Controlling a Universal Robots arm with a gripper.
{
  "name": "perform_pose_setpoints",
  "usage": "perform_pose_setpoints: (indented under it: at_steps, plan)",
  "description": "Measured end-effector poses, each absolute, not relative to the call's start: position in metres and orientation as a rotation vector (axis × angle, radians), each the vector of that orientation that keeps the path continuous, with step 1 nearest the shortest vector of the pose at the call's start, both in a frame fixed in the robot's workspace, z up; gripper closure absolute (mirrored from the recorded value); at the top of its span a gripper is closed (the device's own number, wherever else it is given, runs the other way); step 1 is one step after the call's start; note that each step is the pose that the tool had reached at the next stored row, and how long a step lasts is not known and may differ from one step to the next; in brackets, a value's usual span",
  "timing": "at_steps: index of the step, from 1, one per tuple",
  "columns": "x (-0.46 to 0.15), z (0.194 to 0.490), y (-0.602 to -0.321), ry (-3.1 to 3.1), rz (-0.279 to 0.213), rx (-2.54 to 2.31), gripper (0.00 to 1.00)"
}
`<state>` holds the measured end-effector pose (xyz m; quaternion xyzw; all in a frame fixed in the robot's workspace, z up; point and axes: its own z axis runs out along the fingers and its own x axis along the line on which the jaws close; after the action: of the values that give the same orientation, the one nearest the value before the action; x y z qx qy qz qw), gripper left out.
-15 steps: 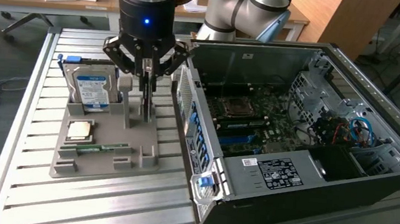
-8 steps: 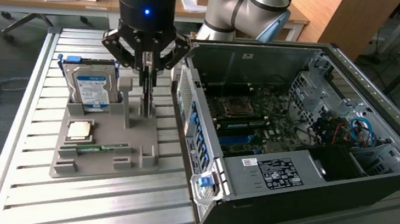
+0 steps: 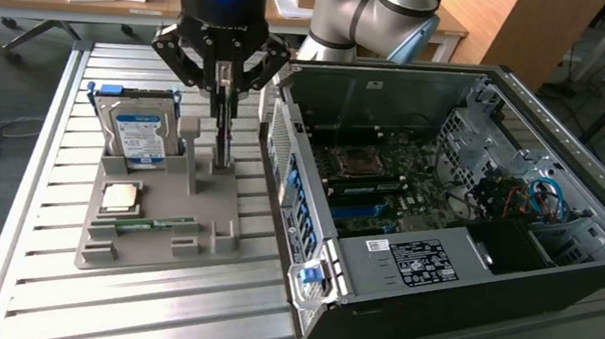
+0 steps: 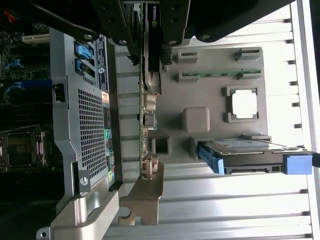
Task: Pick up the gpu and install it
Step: 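Pick up the gpu and move the gpu toward the slot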
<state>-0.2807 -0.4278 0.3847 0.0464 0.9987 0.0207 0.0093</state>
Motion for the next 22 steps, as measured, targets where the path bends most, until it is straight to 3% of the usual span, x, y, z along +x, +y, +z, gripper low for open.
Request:
perform_pose_setpoints:
  at_steps: [22]
  plan:
    - [-0.281, 0.412, -0.428, 3.119, 0.065, 0.144, 0.73]
